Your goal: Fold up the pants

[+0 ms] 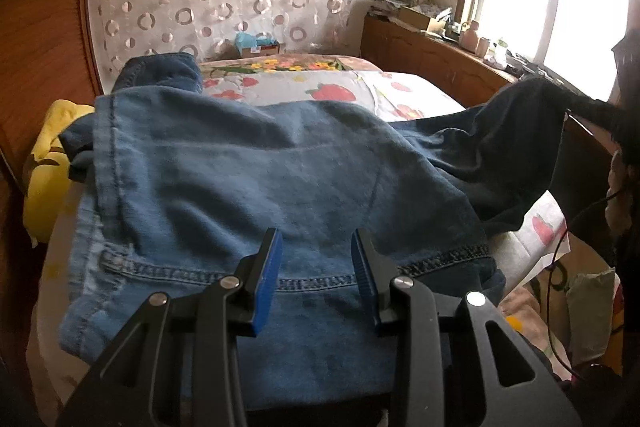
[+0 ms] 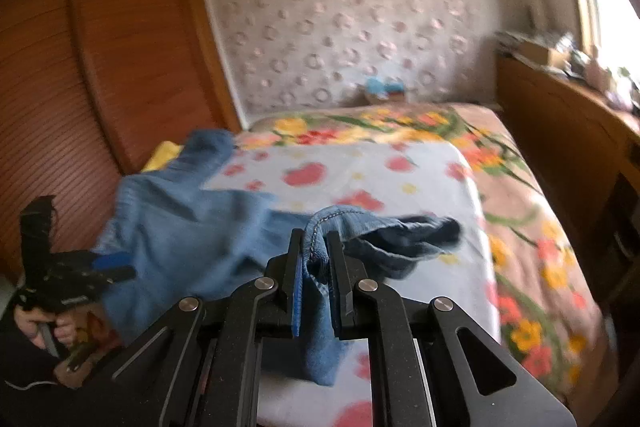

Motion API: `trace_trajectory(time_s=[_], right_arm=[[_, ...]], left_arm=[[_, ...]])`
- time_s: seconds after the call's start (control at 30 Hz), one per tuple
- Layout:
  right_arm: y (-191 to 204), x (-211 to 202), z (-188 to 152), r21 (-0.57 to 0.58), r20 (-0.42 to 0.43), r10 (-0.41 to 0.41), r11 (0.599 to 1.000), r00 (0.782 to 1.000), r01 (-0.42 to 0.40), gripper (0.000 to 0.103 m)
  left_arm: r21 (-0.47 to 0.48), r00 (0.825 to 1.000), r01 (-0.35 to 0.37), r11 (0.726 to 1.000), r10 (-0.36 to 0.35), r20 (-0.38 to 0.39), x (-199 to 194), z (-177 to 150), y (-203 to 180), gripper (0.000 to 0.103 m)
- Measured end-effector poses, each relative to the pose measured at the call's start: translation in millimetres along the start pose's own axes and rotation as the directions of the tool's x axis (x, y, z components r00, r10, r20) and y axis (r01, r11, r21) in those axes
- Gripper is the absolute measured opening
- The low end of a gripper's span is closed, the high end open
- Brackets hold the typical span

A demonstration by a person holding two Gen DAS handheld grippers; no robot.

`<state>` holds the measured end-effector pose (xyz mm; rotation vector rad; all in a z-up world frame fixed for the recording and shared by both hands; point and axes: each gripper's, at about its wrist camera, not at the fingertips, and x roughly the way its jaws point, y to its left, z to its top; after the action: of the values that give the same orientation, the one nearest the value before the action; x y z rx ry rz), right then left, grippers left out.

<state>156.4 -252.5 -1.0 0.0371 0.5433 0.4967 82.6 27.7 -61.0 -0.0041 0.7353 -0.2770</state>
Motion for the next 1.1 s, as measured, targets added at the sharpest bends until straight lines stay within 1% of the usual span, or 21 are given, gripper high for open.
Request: trace_trajectory(time_s=[0.1,0.23,0.33,0.37,0.4,0.5,0.57,0.6,0.67,0.7,0.73,0.77,0.8,0.9,0.93,0.97,1.03,1.1], right_arm=[[19.2,3.8,10.6,-0.034,0.011,0.032,0.999,0.999,-0.032,0.008],[55.0,13.9,28.8,-0.089,0.023,0.107,0.991,0.994,-0.105,0.008],[84.2,23.0,36.3,-0.133,0.019,0.169,0.977,0.985,-0.165,0.008],[101.9,30.7,37.5,-0.146,0.006,0.209,0.967,0.978,-0.206,0.008],[111.6,36.1,37.0,-0.152,-0.005,0.235,0.961,0.972,-0.233,0.008],[125.1,45.2,35.7,-0.156,-0.021,0.259,0.953,0.966,-0.26,0.008],[138.4,55.6,32.5,-0.158,-0.043,0.282,0.945,0.958,-0.285,0.008],[147.9,67.3,29.2,-0.161,-0.066,0.294,0.94,0.954,-0.301,0.008],[151.4,71.4,27.6,-0.166,-0.076,0.294,0.939,0.953,-0.302,0.01],[154.2,81.2,24.8,-0.168,-0.101,0.285,0.94,0.953,-0.298,0.016],[154.2,81.2,24.8,-0.168,-0.101,0.285,0.94,0.953,-0.298,0.02],[153.9,83.8,23.7,-0.165,-0.111,0.284,0.94,0.952,-0.299,0.033],[151.0,84.9,22.8,-0.16,-0.112,0.28,0.942,0.953,-0.296,0.039],[136.6,79.0,21.2,-0.136,-0.097,0.263,0.952,0.96,-0.274,0.039],[127.8,70.9,18.2,-0.131,-0.088,0.241,0.959,0.967,-0.251,0.04],[127.8,70.9,18.2,-0.131,-0.088,0.241,0.959,0.967,-0.251,0.042],[119.2,66.7,15.3,-0.134,-0.084,0.202,0.968,0.976,-0.212,0.044],[106.8,66.7,9.0,-0.127,-0.089,0.157,0.978,0.984,-0.167,0.051]], left_arm=[[0.001,1.0,-0.008,1.0,0.008,0.011,-5.7,0.9,3.1,0.034],[-0.009,0.999,-0.019,1.0,0.019,0.028,-13.7,0.3,10.6,0.034],[-0.019,0.999,-0.023,1.0,0.024,0.033,-16.0,-1.9,14.7,0.034],[-0.02,0.999,-0.024,1.0,0.024,0.033,-16.5,-2.6,15.8,0.034],[-0.022,0.999,-0.025,0.999,0.025,0.034,-16.9,-3.4,17.4,0.034],[-0.031,0.999,-0.025,0.999,0.026,0.033,-16.9,-6.1,20.5,0.034],[-0.038,0.999,-0.027,0.999,0.028,0.03,-16.0,-7.8,23.9,0.034],[-0.041,0.999,-0.027,0.999,0.029,0.029,-16.3,-9.1,25.6,0.034],[-0.048,0.999,-0.03,0.998,0.031,0.026,-15.3,-10.1,28.3,0.034],[-0.051,0.999,-0.03,0.998,0.032,0.024,-14.7,-10.6,29.5,0.034],[-0.055,0.999,-0.031,0.998,0.032,0.022,-14.0,-11.1,30.6,0.034],[-0.057,0.999,-0.031,0.998,0.032,0.021,-15.0,-12.1,31.1,0.034],[-0.06,0.999,-0.029,0.998,0.03,0.022,-15.5,-12.2,31.8,0.034],[-0.063,0.999,-0.02,0.998,0.022,0.031,-17.2,-9.7,30.5,0.034],[-0.063,0.999,-0.016,0.998,0.018,0.034,-17.8,-9.3,29.5,0.034],[-0.062,0.999,-0.01,0.998,0.012,0.037,-18.2,-9.4,28.7,0.034],[-0.059,0.999,-0.001,0.998,0.003,0.037,-17.0,-9.3,26.6,0.034],[-0.053,1.0,0.009,0.999,-0.008,0.03,-13.5,-9.3,23.3,0.034]])
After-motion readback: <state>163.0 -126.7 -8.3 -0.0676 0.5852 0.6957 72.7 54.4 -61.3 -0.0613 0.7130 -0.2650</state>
